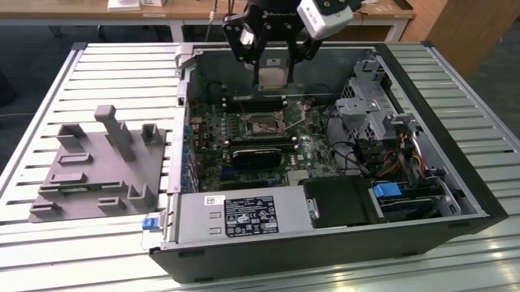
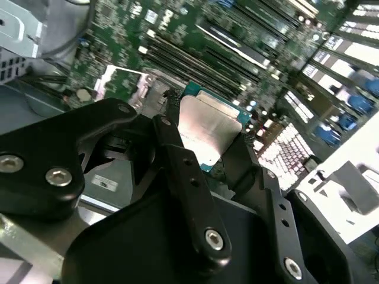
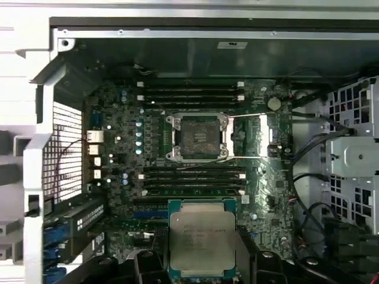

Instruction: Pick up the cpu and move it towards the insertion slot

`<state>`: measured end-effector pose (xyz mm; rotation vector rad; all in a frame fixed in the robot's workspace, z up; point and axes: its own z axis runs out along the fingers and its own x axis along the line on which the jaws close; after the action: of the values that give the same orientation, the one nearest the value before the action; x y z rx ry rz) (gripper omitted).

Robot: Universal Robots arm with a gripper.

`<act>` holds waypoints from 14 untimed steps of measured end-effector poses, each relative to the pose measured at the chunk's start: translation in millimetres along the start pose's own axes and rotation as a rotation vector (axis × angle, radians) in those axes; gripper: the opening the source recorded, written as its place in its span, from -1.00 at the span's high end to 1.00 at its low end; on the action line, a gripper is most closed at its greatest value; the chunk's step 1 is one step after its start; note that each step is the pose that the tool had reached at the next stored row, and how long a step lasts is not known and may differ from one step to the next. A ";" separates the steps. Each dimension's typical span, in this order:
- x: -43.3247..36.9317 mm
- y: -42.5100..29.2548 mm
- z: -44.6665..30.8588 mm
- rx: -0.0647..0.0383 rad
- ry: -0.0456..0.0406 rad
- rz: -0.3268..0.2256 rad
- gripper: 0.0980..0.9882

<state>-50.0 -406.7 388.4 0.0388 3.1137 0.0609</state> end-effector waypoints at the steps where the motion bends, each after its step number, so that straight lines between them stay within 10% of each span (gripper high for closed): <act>1: -4.6 0.6 0.3 0.000 0.0000 0.000 0.02; 14: -25.5 23.0 7.1 0.000 0.0001 0.000 0.02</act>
<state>-23.7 -384.1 382.9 0.0383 3.1138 0.0610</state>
